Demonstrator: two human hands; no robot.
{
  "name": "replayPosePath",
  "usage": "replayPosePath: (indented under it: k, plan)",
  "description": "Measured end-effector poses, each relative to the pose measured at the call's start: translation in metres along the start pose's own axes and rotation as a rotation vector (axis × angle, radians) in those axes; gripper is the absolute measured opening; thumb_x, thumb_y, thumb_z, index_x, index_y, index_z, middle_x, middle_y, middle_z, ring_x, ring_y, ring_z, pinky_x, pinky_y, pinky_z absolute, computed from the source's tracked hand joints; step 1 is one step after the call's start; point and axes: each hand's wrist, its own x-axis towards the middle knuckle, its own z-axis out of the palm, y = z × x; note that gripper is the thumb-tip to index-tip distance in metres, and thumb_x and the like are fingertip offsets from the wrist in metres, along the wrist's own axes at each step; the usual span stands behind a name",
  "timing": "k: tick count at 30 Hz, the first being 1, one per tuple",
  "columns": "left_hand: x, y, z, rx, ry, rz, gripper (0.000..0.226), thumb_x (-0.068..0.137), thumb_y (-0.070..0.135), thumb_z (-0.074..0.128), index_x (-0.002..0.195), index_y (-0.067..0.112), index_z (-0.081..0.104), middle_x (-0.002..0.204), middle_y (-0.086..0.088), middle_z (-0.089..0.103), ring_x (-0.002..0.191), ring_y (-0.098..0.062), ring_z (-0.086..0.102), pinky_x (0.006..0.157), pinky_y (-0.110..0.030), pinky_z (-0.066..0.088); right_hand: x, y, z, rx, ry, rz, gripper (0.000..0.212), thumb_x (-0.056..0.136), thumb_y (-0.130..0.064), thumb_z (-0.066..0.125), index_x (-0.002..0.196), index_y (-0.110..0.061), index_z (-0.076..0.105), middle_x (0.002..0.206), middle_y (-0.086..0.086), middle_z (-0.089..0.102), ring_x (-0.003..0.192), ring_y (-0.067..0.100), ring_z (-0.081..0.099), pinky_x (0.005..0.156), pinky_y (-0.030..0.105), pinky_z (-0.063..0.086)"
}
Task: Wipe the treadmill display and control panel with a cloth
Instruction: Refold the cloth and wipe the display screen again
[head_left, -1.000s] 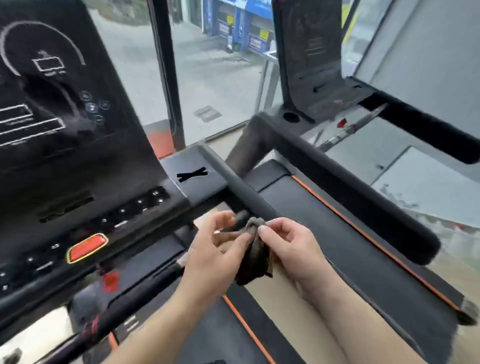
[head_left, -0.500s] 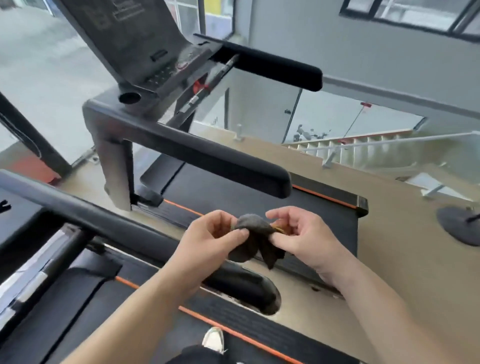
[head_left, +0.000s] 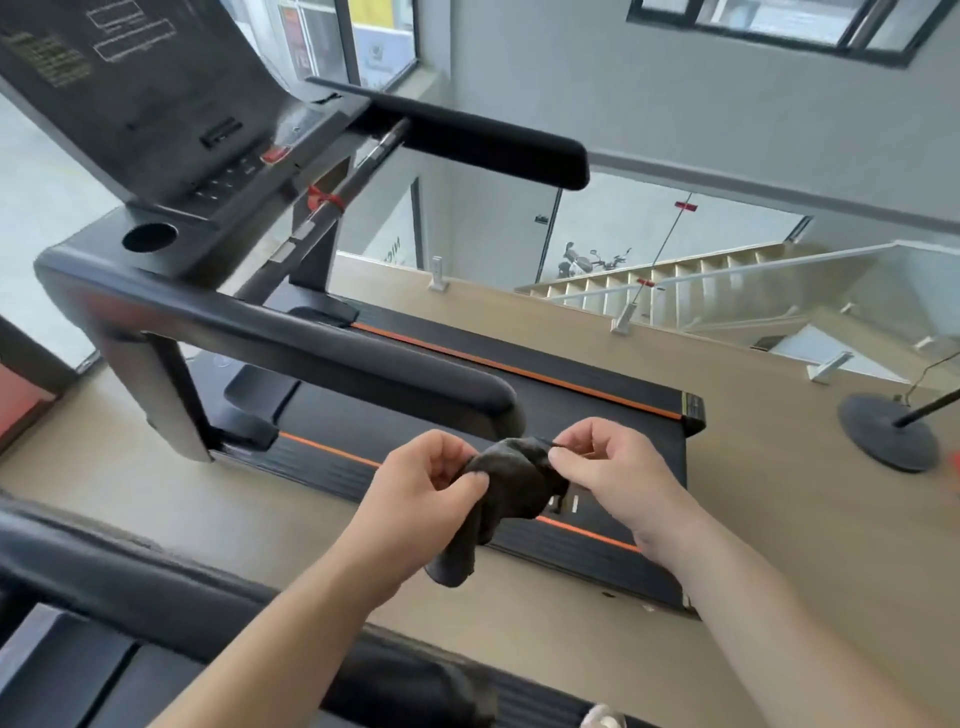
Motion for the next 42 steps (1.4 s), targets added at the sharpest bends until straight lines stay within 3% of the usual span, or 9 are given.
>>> replayPosePath:
  k: [5, 7, 11, 16, 19, 23, 30, 36, 42]
  plan:
    - [0.046, 0.024, 0.065, 0.078, 0.005, -0.1, 0.006, 0.089, 0.017, 0.074, 0.085, 0.019, 0.068, 0.073, 0.003, 0.077, 0.063, -0.006, 0.07, 0.061, -0.024, 0.054, 0.052, 0.014, -0.077, 0.117, 0.138, -0.032, 0.01, 0.092, -0.025, 0.068, 0.085, -0.032, 0.069, 0.08, -0.001, 0.072, 0.084, 0.024, 0.068, 0.089, 0.051, 0.06]
    - [0.059, 0.041, 0.095, 0.085, -0.051, -0.128, 0.009, 0.085, 0.017, 0.075, 0.088, 0.022, 0.068, 0.077, 0.0, 0.077, 0.067, -0.012, 0.073, 0.058, -0.029, 0.055, 0.067, 0.013, -0.117, 0.094, 0.133, -0.081, 0.007, 0.096, -0.028, 0.065, 0.089, -0.03, 0.066, 0.082, 0.0, 0.07, 0.083, 0.022, 0.065, 0.079, 0.043, 0.059]
    - [0.082, 0.072, 0.154, 0.099, -0.125, -0.123, 0.013, 0.084, 0.012, 0.075, 0.09, 0.024, 0.073, 0.076, 0.005, 0.075, 0.065, -0.006, 0.067, 0.063, -0.03, 0.056, 0.098, 0.005, -0.187, -0.075, 0.089, -0.192, 0.006, 0.098, -0.031, 0.065, 0.093, -0.028, 0.065, 0.086, -0.006, 0.068, 0.083, 0.011, 0.063, 0.059, 0.009, 0.044]
    - [0.13, 0.109, 0.196, -0.029, 0.117, -0.123, 0.008, 0.092, 0.022, 0.075, 0.091, 0.027, 0.069, 0.08, 0.004, 0.076, 0.073, -0.008, 0.073, 0.065, -0.028, 0.064, 0.161, -0.012, -0.226, -0.167, -0.014, -0.235, 0.003, 0.097, -0.033, 0.067, 0.095, -0.031, 0.066, 0.088, -0.008, 0.066, 0.083, 0.007, 0.062, 0.056, 0.007, 0.043]
    - [0.177, 0.125, 0.198, -0.111, 0.202, -0.154, 0.008, 0.093, 0.019, 0.073, 0.092, 0.026, 0.07, 0.08, 0.002, 0.077, 0.073, -0.012, 0.075, 0.07, -0.038, 0.066, 0.216, -0.023, -0.22, -0.141, -0.081, -0.229, 0.004, 0.095, -0.031, 0.069, 0.092, -0.029, 0.068, 0.081, -0.008, 0.065, 0.078, 0.01, 0.063, 0.062, 0.014, 0.047]
    - [0.259, 0.14, 0.185, -0.174, 0.301, -0.18, 0.009, 0.091, 0.016, 0.071, 0.092, 0.025, 0.07, 0.079, 0.001, 0.078, 0.075, -0.016, 0.075, 0.073, -0.042, 0.065, 0.305, -0.05, -0.2, -0.117, -0.193, -0.201, 0.002, 0.09, -0.033, 0.071, 0.088, -0.033, 0.07, 0.08, -0.002, 0.07, 0.083, 0.022, 0.071, 0.075, 0.042, 0.064]
    - [0.41, 0.176, 0.14, -0.304, 0.425, -0.191, 0.014, 0.091, 0.013, 0.07, 0.094, 0.026, 0.073, 0.079, 0.0, 0.08, 0.081, -0.024, 0.077, 0.08, -0.048, 0.063, 0.458, -0.139, -0.176, -0.173, -0.286, -0.263, 0.01, 0.089, -0.024, 0.074, 0.08, -0.029, 0.071, 0.075, -0.006, 0.07, 0.064, 0.0, 0.061, 0.065, 0.018, 0.053]
    - [0.505, 0.195, 0.096, -0.586, 0.651, -0.173, 0.008, 0.096, 0.005, 0.067, 0.099, 0.01, 0.072, 0.085, -0.006, 0.08, 0.083, -0.024, 0.078, 0.084, -0.05, 0.063, 0.556, -0.212, -0.131, -0.225, -0.536, -0.348, 0.006, 0.088, -0.029, 0.073, 0.087, -0.034, 0.069, 0.08, 0.011, 0.076, 0.081, 0.028, 0.073, 0.084, 0.048, 0.061]
    - [0.574, 0.18, 0.045, -0.643, 0.929, -0.197, 0.009, 0.095, 0.009, 0.069, 0.097, 0.018, 0.074, 0.091, -0.007, 0.079, 0.091, -0.032, 0.075, 0.084, -0.051, 0.063, 0.647, -0.258, -0.059, -0.34, -0.828, -0.576, 0.009, 0.084, -0.022, 0.074, 0.085, -0.03, 0.068, 0.1, 0.013, 0.076, 0.077, 0.035, 0.068, 0.075, 0.051, 0.059]
